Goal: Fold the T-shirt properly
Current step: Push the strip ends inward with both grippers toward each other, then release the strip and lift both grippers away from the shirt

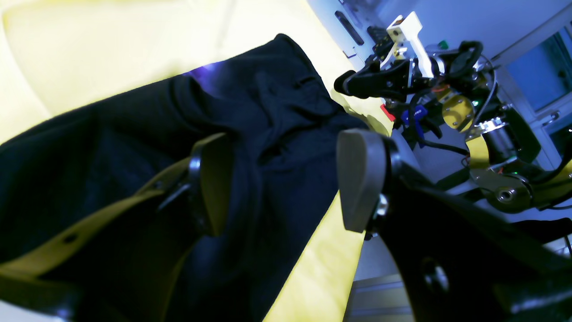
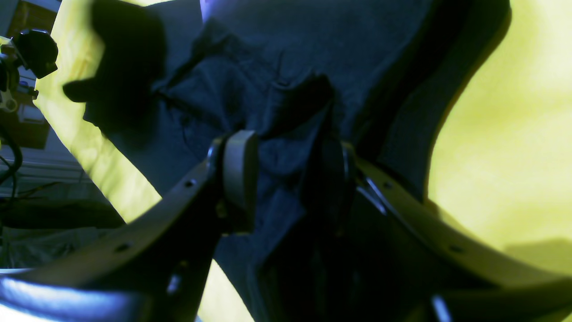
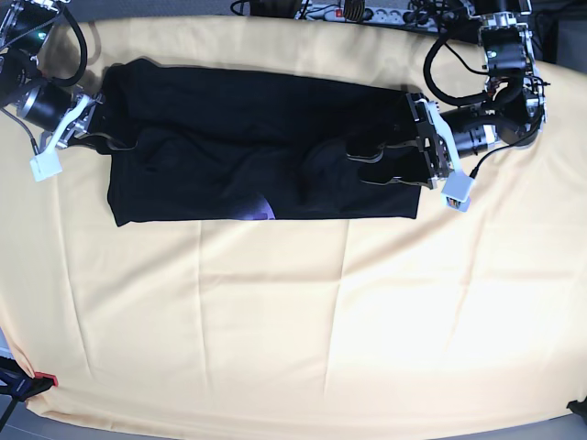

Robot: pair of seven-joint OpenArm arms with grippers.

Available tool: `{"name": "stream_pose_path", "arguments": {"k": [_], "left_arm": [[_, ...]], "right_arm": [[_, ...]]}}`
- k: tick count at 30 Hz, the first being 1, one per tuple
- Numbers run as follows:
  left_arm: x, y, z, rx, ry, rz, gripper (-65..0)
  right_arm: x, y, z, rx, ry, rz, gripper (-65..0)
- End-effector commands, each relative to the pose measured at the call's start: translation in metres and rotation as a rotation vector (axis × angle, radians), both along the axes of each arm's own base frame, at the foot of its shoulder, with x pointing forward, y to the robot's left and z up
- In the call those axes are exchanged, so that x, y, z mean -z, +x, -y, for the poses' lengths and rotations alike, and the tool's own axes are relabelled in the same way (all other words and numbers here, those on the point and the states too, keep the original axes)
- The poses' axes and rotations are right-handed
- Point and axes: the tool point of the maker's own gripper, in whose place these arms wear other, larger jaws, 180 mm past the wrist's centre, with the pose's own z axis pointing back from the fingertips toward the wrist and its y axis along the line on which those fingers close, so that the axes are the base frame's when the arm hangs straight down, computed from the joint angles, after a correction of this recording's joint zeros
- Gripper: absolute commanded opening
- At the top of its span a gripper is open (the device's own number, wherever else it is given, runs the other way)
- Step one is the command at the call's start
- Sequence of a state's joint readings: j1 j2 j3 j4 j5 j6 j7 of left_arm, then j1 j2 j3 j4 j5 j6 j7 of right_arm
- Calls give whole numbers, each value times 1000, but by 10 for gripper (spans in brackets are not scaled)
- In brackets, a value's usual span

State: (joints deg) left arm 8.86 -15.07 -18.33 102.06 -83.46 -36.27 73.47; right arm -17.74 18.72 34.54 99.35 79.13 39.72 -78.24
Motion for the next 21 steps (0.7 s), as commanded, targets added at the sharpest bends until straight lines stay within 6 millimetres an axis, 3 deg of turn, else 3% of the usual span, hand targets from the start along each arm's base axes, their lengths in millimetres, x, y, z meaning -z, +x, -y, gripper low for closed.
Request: {"name": "stream_pose_path", "arguments": {"k": [1, 5, 6, 7, 9, 11, 14, 16, 21], "left_arm": [[-13, 4, -1, -5, -28, 42, -262], [-16, 3, -5, -2, -12, 101, -268], [-16, 4, -7, -9, -11, 103, -305], [-17, 5, -9, -17, -9, 106, -383], [-7, 8, -16, -40, 58, 97, -634], [6, 11, -25, -68, 139, 84, -650], [21, 15, -43, -128, 235, 50, -650], [30, 19, -55, -154, 313, 33, -650], [33, 23, -72, -177, 378, 22, -650]], "right_arm": [[-15, 8, 2, -4, 6, 59, -384], [-22, 17, 3, -6, -3, 88, -384], [-22, 19, 5, -3, -18, 90, -384], [-22, 22, 9, 2, -39, 91, -384], [-18, 25, 21, 30, -97, 79, -381], [-9, 22, 38, 62, -179, 42, -340], [10, 14, 64, 121, -311, -41, -222], [17, 10, 73, 172, -336, -55, -201], [30, 3, 64, 184, -208, -65, -202]]}}
